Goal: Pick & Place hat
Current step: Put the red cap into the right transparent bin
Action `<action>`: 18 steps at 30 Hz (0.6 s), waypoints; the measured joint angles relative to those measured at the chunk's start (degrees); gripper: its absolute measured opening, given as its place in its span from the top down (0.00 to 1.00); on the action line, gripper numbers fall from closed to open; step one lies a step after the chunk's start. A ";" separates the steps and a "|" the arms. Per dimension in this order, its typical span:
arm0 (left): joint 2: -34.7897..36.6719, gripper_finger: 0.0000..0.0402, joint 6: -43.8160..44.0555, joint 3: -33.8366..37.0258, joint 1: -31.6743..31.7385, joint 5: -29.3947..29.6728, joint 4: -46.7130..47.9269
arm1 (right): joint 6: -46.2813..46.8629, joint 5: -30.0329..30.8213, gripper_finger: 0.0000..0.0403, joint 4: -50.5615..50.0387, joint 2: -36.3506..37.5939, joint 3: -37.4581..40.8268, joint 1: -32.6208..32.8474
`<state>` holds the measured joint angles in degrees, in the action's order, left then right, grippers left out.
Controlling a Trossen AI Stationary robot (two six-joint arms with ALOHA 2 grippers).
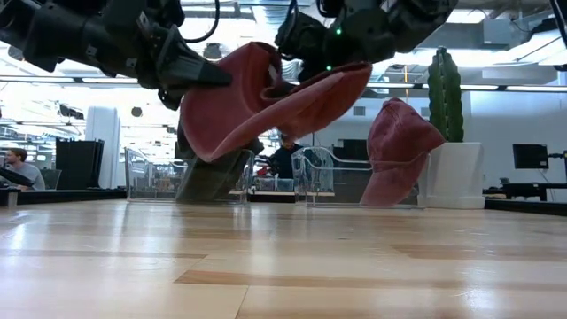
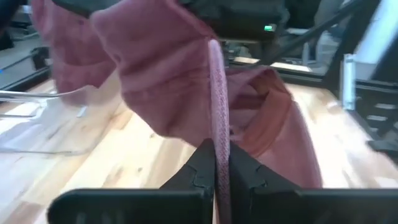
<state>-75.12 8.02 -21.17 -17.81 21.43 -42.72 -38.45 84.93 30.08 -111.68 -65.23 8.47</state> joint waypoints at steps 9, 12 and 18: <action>0.52 0.96 0.04 -0.02 -1.13 -1.11 0.30 | 2.76 4.39 1.00 -10.93 4.92 -0.02 -0.08; 0.53 0.96 -0.08 -0.02 -1.11 -1.44 0.40 | 5.98 4.62 1.00 -14.64 6.75 0.00 0.27; 0.56 0.96 -0.73 -0.04 -1.29 -0.22 2.24 | 11.97 2.64 1.00 -19.81 9.58 0.09 2.93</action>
<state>-74.56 7.29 -21.21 -19.09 21.21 -40.48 -26.48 87.57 10.27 -102.10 -65.14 11.40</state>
